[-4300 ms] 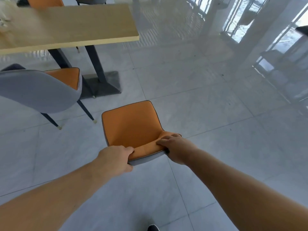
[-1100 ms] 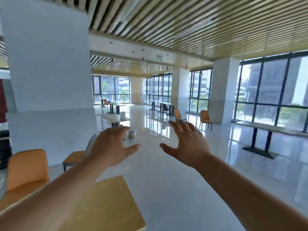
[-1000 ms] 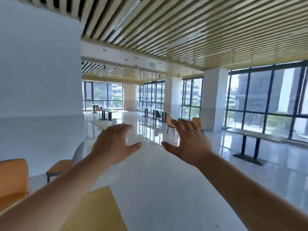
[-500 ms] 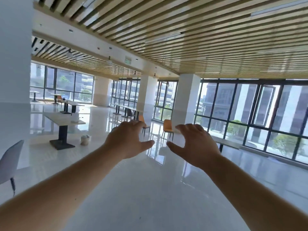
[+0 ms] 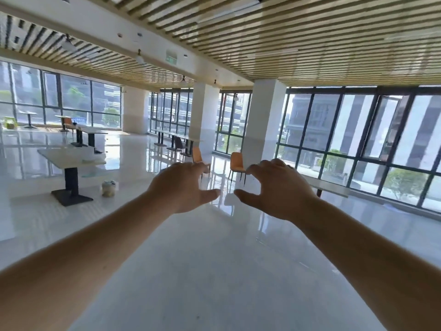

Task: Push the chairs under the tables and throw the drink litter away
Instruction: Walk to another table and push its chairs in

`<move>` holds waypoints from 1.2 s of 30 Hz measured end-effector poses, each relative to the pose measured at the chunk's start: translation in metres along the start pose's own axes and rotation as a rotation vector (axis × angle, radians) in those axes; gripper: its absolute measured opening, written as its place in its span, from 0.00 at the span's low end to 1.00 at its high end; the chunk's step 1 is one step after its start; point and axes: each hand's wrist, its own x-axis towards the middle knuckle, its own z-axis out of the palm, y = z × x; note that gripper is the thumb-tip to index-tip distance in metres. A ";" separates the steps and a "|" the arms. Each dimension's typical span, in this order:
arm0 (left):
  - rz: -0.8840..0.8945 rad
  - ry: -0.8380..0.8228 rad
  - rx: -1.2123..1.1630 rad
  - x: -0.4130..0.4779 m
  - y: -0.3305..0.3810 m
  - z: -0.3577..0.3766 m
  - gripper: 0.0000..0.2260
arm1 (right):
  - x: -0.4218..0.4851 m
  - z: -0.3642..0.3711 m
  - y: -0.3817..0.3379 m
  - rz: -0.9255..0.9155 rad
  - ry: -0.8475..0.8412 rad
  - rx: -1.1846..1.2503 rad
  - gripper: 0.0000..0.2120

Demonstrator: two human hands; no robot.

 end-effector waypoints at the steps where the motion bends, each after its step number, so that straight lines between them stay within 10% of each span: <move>1: -0.015 -0.001 0.003 0.015 -0.008 0.011 0.35 | 0.019 0.017 0.006 -0.012 0.002 0.029 0.37; 12: -0.399 -0.254 0.224 0.123 -0.158 0.121 0.24 | 0.258 0.244 0.004 -0.305 -0.100 0.354 0.26; 36: -0.881 -0.329 0.431 0.159 -0.709 0.177 0.25 | 0.710 0.531 -0.386 -0.757 -0.173 0.630 0.27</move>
